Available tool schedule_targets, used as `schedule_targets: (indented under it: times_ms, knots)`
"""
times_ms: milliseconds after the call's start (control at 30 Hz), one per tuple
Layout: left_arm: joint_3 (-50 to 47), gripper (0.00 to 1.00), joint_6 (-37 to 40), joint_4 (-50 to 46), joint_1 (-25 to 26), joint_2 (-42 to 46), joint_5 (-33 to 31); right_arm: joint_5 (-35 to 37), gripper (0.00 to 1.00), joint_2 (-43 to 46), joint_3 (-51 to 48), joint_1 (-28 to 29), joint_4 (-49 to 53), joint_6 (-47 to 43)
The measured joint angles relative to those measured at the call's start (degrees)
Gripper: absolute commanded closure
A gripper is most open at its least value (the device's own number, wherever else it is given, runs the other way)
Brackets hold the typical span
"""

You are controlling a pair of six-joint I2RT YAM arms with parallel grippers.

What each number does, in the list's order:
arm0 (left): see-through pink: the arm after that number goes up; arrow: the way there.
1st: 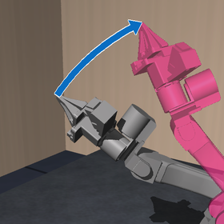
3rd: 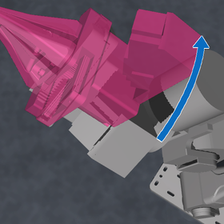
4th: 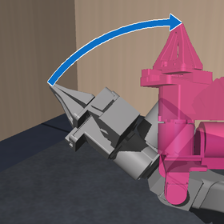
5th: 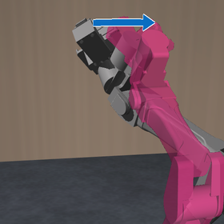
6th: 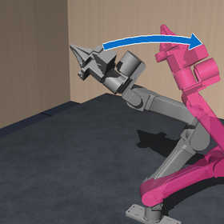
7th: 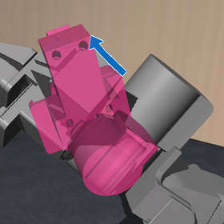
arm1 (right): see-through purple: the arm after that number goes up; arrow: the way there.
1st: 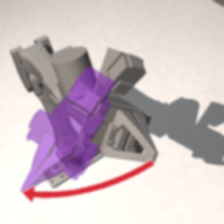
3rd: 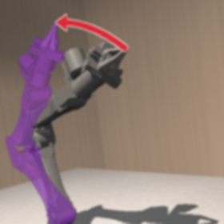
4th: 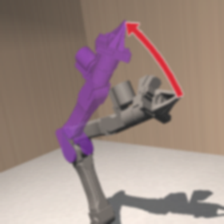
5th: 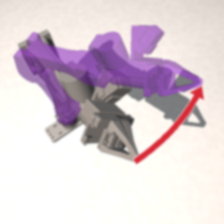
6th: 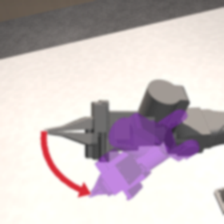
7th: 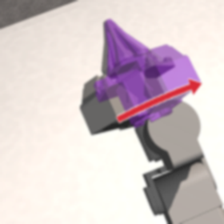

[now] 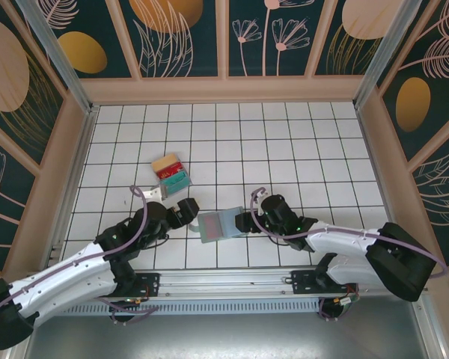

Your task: Take the credit cards out of the card holder

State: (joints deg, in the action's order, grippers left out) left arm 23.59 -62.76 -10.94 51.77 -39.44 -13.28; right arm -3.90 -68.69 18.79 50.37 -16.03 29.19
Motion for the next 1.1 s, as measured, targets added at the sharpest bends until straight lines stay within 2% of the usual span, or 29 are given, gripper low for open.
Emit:
schedule_targets:
  times_ms: [233,400,500,633,1000,1100]
  knots:
    - [-0.22,0.38,-3.54,4.46,0.13,-6.49,4.92,0.02,0.45,-3.39,1.49,0.37,0.72,0.42]
    - [-0.31,0.45,-5.51,9.03,2.56,-13.42,6.97,0.02,0.50,-3.65,1.53,0.37,1.75,1.14]
    - [-0.02,0.47,-6.32,10.29,4.55,-18.14,7.04,0.00,0.57,-4.63,1.66,0.44,2.12,1.31]
    - [0.22,0.48,-7.08,11.45,5.75,-23.04,7.04,0.00,0.58,-6.93,2.36,0.52,2.91,1.53]
    - [-1.20,0.50,-8.50,17.70,5.92,-26.25,6.86,0.02,0.67,-8.26,2.75,0.63,2.99,1.57]
    - [-1.18,0.55,-8.68,17.94,5.95,-28.79,6.86,-0.02,0.68,-8.37,2.91,0.63,3.02,1.57]
